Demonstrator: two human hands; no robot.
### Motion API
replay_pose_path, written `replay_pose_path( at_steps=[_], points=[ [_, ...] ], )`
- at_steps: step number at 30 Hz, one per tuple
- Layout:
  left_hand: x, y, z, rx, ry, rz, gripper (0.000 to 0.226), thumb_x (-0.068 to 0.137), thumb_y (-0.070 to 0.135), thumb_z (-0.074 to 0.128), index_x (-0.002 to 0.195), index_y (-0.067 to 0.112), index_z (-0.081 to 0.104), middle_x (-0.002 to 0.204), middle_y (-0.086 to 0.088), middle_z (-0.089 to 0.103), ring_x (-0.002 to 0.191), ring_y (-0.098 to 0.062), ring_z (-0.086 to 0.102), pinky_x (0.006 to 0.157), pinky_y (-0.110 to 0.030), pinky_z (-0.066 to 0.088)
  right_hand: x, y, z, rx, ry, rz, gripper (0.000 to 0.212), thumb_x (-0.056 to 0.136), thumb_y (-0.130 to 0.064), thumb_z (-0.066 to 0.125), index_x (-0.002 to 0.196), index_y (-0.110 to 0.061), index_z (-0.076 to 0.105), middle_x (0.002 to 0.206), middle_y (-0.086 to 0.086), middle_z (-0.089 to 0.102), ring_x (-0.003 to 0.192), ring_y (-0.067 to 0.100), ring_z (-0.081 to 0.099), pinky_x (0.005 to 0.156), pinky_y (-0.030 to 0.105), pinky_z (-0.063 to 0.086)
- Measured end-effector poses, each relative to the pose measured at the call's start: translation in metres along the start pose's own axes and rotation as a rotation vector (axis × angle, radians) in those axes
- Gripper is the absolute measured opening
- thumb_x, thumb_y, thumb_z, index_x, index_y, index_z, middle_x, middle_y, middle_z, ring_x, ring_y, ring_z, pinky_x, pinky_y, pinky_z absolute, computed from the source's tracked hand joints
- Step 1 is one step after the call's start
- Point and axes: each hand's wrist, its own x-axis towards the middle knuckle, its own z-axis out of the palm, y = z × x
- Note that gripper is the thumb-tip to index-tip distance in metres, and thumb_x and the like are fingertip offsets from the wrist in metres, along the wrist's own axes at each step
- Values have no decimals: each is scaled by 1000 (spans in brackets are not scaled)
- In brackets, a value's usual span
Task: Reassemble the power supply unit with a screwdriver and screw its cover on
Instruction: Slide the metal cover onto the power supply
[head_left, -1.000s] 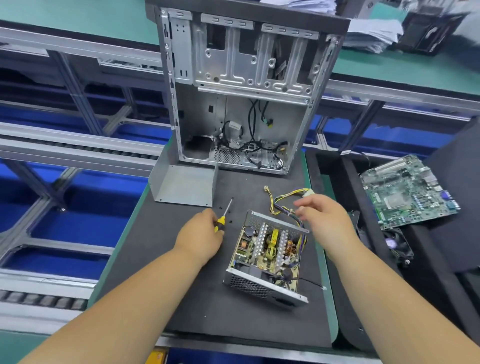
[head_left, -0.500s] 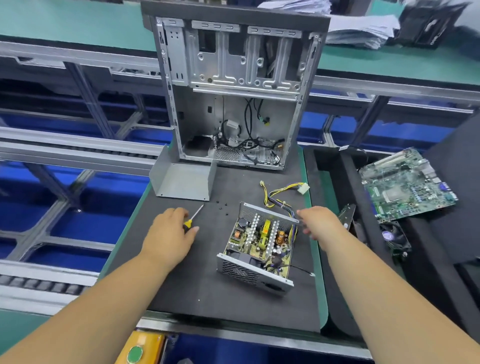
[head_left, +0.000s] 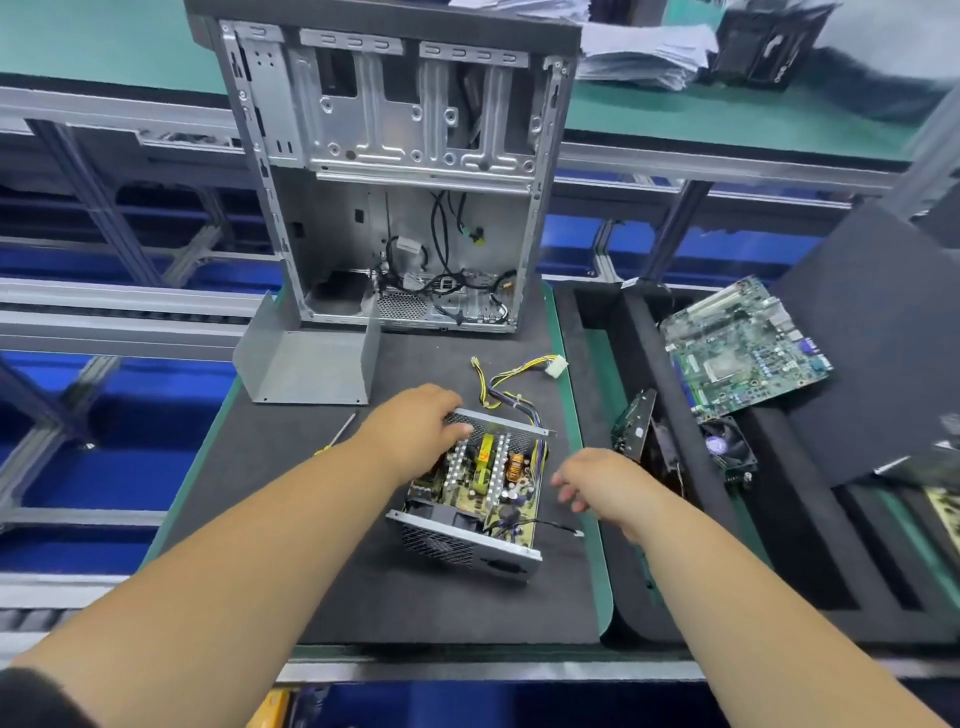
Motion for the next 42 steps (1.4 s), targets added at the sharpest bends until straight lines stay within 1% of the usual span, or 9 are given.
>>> replay_pose_path(
  at_steps=[3,8,11,15,18,21,28,35,42],
  points=[
    [7,0,-4,92,24,-47,36,100,44,45,101,15,65,97,-5,64,90,-25,60,75,-38,49,-11,3,6,-46,-7,-174,13,87,-29,61,85,-18,67,87,5,71,72,16,57,67,29,43],
    [-6,-6,-2,258,79,-47,41,103,46,35,100,15,62,96,-4,63,88,-26,60,74,-37,48,-21,-4,3,-119,172,-312,12,87,-28,56,79,-22,63,80,-2,68,76,20,62,70,32,48],
    [-14,-2,3,284,192,-56,42,103,47,33,94,18,61,91,-1,61,83,-26,61,65,-34,43,-24,-3,-6,-375,333,-174,21,92,-36,51,86,-17,57,88,3,66,85,25,62,73,34,47],
    [-19,9,5,234,273,-111,37,101,47,37,81,21,54,80,1,55,80,-26,60,60,-32,37,-30,-5,-3,-45,-3,173,52,92,-58,52,111,-11,44,94,21,69,68,32,70,71,39,59],
    [-20,14,7,176,279,-168,35,99,46,42,75,22,50,70,3,46,75,-25,56,59,-31,35,-18,-5,2,170,70,124,49,91,-35,66,117,-4,39,101,22,62,70,35,73,65,41,62],
    [-23,14,9,123,239,-198,38,97,47,45,72,20,51,63,4,45,70,-23,50,59,-30,36,-2,-3,4,110,222,83,35,87,-12,62,113,-5,40,98,18,59,74,36,71,67,43,61],
    [-29,-3,7,-191,129,-176,39,96,48,48,67,22,53,62,3,54,68,-19,53,56,-30,34,15,-2,-7,-30,346,-48,32,90,-28,64,105,-2,54,95,18,66,86,36,68,80,51,57],
    [-37,-76,-49,-251,511,-390,8,91,30,55,86,31,62,80,15,59,74,-5,56,63,-27,41,23,-13,-12,-248,407,-152,30,98,-40,53,103,-10,56,89,5,63,80,29,61,69,37,47],
    [-37,-125,-58,-309,506,-540,20,91,30,56,110,26,58,94,11,56,83,-12,57,68,-31,46,26,-18,-12,-307,390,-92,32,99,-44,48,96,-13,50,87,5,60,82,26,58,63,33,38]
  ],
)
